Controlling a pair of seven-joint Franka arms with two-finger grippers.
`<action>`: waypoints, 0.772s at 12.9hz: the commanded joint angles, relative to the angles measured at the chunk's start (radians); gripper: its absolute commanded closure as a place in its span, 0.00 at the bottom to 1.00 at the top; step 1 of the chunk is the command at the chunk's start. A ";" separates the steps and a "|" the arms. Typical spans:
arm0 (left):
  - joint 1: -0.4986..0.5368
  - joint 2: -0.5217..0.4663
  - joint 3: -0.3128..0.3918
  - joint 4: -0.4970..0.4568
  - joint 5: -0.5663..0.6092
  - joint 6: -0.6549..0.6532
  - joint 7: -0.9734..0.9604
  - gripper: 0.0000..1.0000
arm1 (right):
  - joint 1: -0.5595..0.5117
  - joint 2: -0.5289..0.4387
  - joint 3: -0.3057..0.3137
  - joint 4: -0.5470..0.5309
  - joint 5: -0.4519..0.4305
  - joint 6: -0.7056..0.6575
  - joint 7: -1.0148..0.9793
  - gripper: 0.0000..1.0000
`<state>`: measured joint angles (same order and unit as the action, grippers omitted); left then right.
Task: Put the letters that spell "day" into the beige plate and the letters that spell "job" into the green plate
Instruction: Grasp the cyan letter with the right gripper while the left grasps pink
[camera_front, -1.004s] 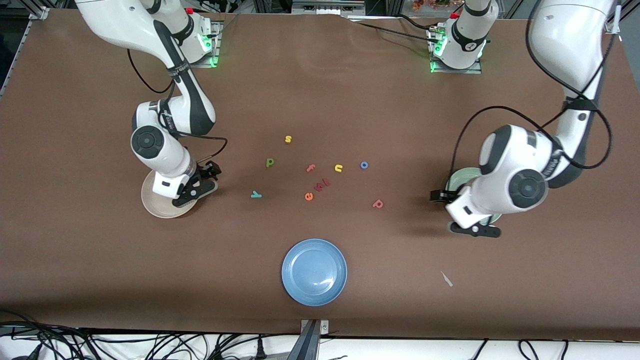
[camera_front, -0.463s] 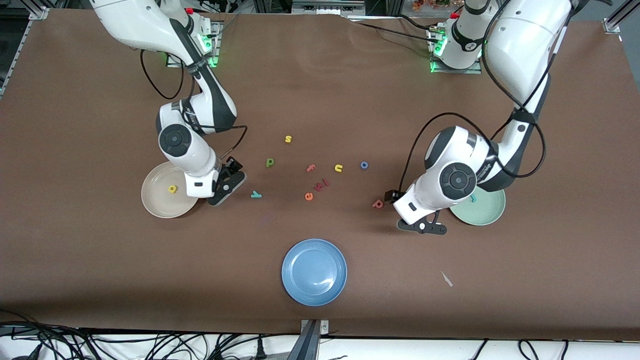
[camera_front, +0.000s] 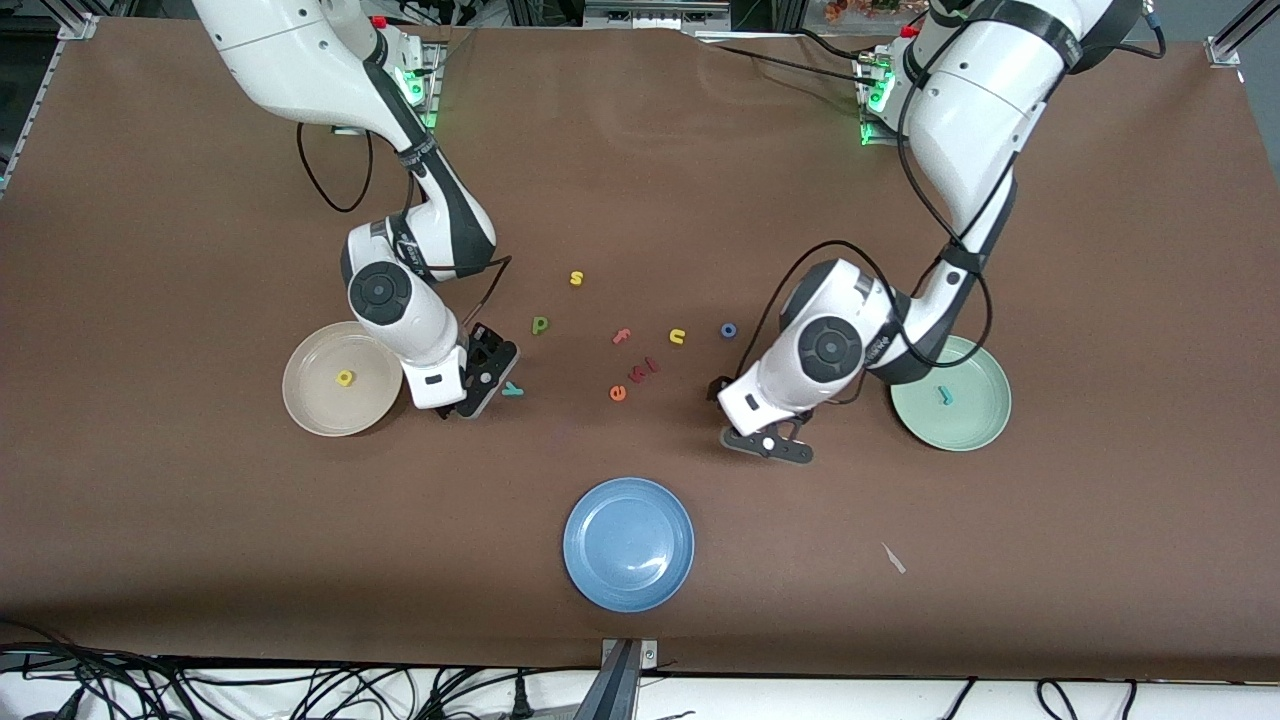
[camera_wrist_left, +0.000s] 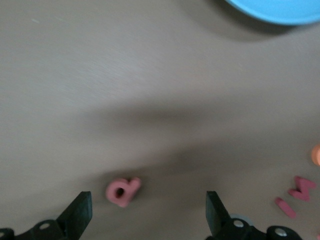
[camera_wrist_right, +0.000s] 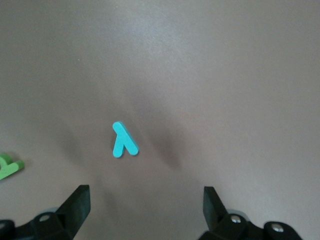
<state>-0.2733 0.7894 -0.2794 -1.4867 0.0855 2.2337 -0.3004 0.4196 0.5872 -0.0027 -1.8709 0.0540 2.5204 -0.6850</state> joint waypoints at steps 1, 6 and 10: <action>-0.013 -0.022 0.006 -0.064 0.033 -0.009 0.014 0.00 | -0.001 0.043 0.015 0.051 -0.005 0.020 -0.066 0.00; -0.017 -0.010 0.005 -0.072 0.175 0.001 0.063 0.01 | 0.005 0.092 0.018 0.102 -0.006 0.018 -0.100 0.01; -0.017 0.022 0.005 -0.072 0.241 0.070 0.064 0.19 | 0.014 0.103 0.018 0.110 -0.006 0.018 -0.096 0.08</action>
<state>-0.2893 0.7994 -0.2775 -1.5516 0.2892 2.2604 -0.2494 0.4298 0.6730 0.0125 -1.7907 0.0535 2.5408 -0.7671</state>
